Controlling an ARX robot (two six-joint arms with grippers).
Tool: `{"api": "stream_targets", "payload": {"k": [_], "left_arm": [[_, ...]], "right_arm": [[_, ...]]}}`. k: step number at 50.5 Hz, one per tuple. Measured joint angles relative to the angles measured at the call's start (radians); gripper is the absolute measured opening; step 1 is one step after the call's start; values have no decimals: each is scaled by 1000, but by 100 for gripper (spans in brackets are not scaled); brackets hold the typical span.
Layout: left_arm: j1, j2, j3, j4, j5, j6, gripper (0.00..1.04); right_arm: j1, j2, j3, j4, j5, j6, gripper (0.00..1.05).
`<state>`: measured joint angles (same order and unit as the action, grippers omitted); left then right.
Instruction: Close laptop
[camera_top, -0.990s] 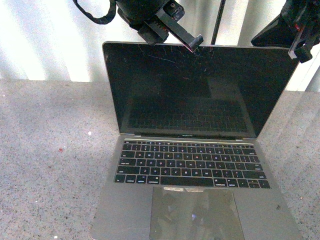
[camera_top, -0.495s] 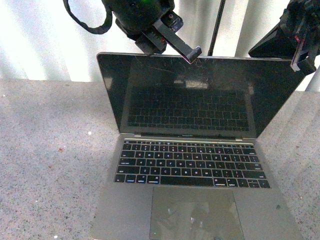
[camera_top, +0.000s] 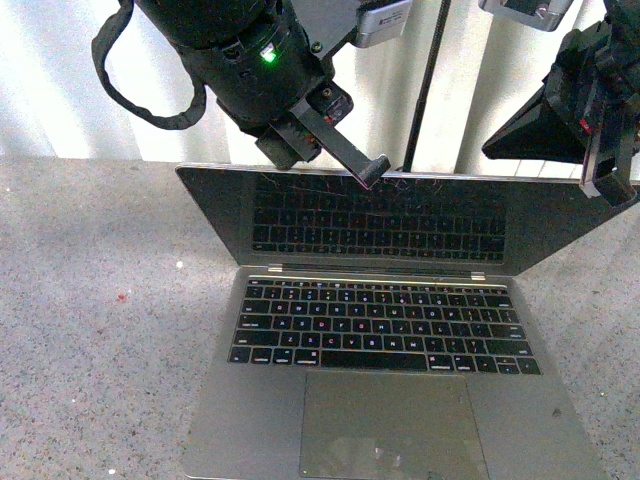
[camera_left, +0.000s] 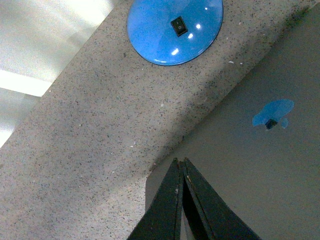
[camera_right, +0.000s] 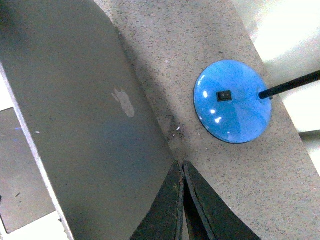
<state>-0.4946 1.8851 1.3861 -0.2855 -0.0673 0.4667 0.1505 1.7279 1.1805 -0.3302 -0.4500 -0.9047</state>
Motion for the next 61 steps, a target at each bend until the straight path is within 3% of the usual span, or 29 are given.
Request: {"api": "stream_targets", "payload": {"k": [61], "left_arm": [[-5, -30, -134, 49, 43, -46, 4]], "right_arm": [[23, -19, -117, 56, -12, -5, 3]]}}
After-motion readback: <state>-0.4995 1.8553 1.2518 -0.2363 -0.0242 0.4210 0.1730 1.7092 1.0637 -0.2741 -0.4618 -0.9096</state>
